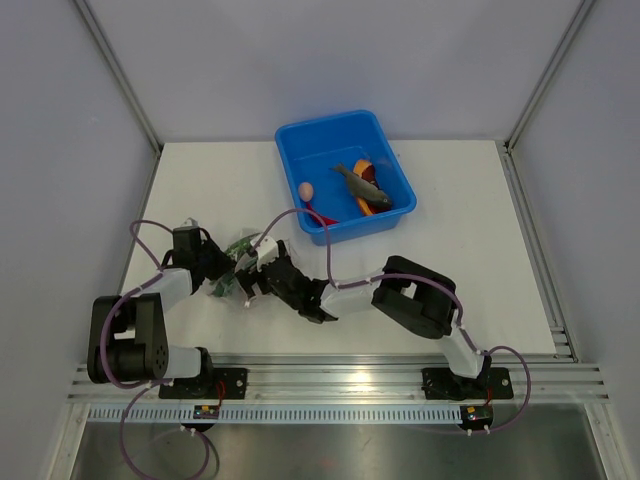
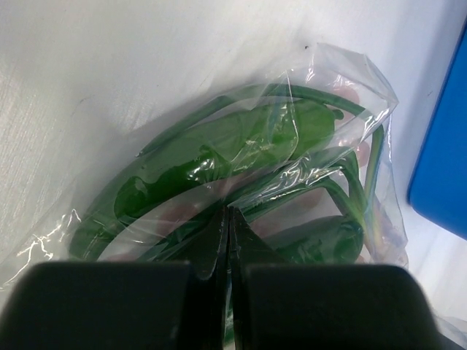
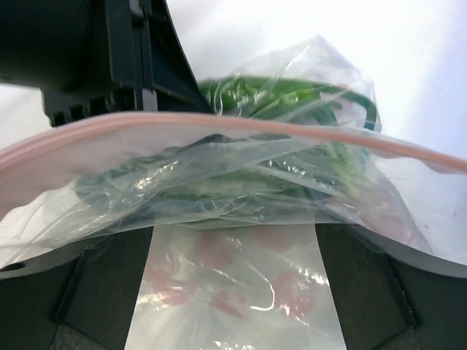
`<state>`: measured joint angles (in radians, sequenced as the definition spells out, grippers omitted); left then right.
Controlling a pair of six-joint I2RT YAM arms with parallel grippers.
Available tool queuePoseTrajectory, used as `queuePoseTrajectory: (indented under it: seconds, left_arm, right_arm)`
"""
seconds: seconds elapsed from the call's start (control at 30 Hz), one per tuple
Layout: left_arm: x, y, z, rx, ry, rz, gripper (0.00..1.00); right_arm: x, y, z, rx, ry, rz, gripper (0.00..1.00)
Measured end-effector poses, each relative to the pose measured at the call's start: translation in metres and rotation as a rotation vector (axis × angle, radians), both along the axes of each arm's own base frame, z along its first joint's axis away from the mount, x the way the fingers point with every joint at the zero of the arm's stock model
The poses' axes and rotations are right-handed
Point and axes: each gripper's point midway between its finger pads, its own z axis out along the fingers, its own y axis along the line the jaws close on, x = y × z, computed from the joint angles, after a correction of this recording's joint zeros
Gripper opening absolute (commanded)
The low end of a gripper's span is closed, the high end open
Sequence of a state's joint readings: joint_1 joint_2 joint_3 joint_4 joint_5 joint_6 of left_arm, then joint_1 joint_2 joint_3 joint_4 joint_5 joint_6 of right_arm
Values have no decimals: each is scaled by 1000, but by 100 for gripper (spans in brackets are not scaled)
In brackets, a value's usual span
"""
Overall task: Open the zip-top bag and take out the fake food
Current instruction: Pick up the fake vegetable at the center of the board.
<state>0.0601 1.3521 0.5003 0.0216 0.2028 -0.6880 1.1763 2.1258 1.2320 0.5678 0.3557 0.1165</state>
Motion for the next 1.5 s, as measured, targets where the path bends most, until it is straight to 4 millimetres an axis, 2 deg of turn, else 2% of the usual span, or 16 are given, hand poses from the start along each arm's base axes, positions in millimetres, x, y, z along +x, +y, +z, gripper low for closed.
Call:
queuePoseTrajectory:
  seconds: [0.17, 0.27, 0.4, 0.47, 0.6, 0.73, 0.8, 0.93, 1.27, 1.37, 1.5]
  left_arm:
    - [0, -1, 0, -4, 1, -4, 0]
    - [-1, -2, 0, -6, 2, -6, 0]
    - [-1, -2, -1, -8, 7, -8, 0]
    - [-1, -2, -1, -8, 8, -8, 0]
    - [-2, -2, -2, -7, 9, -7, 0]
    - [-2, 0, -6, -1, 21, 1, 0]
    - [-3, 1, -8, 1, 29, 9, 0]
    - [-2, 2, -8, -1, 33, 22, 0]
    - [-4, 2, -7, -7, 67, 29, 0]
    - [-7, 4, -1, 2, 62, 43, 0]
    - [-6, 9, 26, 19, -25, 79, 0]
  right_arm:
    - [6, -9, 11, 182, -20, -29, 99]
    - [11, -25, 11, 315, 26, -54, 95]
    - [30, -45, 16, 465, 106, -90, 95]
    - [36, -48, 23, 516, 130, -99, 94]
    - [30, -44, 42, 584, 182, -80, 91]
    - [25, -44, 54, 601, 251, -86, 85]
    - [21, -44, 54, 581, 306, -97, 83]
    - [15, -45, 48, 534, 408, -131, 76]
    - [-4, -57, 19, 380, 566, -180, 76]
    - [-7, -63, 22, 365, 573, -185, 75]
    - [-13, -72, 29, 356, 575, -187, 72]
